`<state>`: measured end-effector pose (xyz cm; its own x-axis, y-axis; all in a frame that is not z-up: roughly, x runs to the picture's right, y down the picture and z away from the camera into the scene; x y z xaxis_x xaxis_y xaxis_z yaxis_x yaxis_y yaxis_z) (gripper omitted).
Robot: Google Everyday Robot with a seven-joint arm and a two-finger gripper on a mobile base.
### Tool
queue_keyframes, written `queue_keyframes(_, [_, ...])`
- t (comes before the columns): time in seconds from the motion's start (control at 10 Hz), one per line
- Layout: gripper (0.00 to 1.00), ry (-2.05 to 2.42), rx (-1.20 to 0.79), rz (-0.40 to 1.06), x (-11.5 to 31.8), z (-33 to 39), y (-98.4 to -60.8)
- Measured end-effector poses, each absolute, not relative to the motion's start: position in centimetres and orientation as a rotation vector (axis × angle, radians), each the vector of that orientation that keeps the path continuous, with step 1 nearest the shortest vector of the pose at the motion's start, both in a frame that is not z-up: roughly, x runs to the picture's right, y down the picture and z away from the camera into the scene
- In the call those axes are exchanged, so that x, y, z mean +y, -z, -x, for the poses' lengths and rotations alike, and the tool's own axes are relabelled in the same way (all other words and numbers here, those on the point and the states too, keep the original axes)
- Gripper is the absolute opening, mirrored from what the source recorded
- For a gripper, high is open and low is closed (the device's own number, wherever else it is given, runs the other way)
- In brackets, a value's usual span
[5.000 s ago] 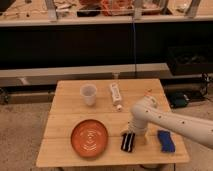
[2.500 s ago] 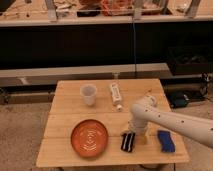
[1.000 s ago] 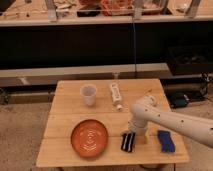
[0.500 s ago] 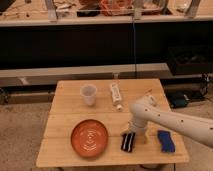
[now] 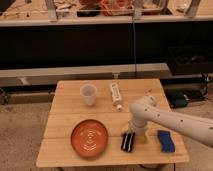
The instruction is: Place the eraser in the ceramic cup
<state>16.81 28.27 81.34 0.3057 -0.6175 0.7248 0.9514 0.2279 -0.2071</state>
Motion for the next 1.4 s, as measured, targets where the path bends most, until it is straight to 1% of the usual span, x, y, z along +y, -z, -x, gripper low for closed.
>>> queue_keyframes(1.4, [0.8,1.192,-0.577,0.716,28.36,-16.58,-81.38])
